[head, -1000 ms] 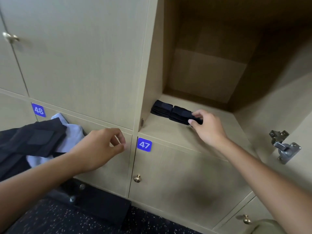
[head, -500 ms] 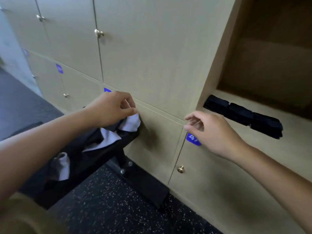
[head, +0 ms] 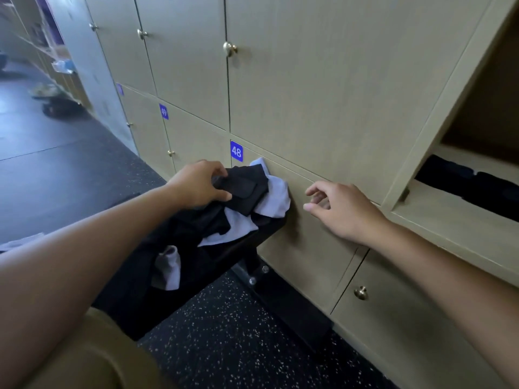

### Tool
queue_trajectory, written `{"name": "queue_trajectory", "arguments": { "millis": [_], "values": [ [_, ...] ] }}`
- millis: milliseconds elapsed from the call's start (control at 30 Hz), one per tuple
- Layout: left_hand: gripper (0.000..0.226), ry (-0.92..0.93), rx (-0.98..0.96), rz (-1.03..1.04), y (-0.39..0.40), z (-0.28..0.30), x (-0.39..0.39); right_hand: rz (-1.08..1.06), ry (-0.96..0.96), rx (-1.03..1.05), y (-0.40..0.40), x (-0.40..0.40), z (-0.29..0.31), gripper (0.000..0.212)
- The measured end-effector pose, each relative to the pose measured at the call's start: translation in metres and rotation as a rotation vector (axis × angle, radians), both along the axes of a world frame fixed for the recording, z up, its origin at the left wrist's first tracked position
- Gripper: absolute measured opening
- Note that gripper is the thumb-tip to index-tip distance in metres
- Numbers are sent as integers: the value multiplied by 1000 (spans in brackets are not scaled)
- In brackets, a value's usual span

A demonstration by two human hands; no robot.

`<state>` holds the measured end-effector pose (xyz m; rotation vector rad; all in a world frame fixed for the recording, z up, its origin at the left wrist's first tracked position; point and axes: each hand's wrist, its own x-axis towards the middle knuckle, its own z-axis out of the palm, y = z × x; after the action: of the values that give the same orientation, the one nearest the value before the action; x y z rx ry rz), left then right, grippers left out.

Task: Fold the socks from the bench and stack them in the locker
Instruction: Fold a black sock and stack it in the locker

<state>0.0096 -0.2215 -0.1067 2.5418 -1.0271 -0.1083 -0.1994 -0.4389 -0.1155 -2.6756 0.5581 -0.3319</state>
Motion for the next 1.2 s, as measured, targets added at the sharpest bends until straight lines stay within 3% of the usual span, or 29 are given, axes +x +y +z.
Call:
{"name": "queue_trajectory", "arguments": {
  "millis": [233, 300, 467, 600, 700, 767, 967, 1200],
  "values": [
    [73, 11, 47, 62, -11, -20, 19, -20, 7, 155, -5, 35, -27, 30],
    [81, 87, 40, 92, -15, -24, 22, -21, -2, 208, -4, 44, -32, 32],
    [85, 365, -111, 125, -23, -32, 29, 8, -96, 391, 6, 66, -36, 45],
    [89, 427, -254, 124, -29, -32, 31, 45, -109, 499, 14, 80, -36, 52],
    [93, 430, -316, 125, -31, -30, 32, 38, -136, 577, 17, 90, -44, 76],
    [87, 433, -329, 137, -32, -29, 33, 0, -134, 588, 20, 94, -45, 74],
    [37, 401, -392, 57, -30, -26, 33, -56, -232, 654, 31, 100, -37, 55],
    [25, 435, -490, -91, -21, -15, 24, -74, -327, 673, 34, 93, -32, 25]
  ]
}}
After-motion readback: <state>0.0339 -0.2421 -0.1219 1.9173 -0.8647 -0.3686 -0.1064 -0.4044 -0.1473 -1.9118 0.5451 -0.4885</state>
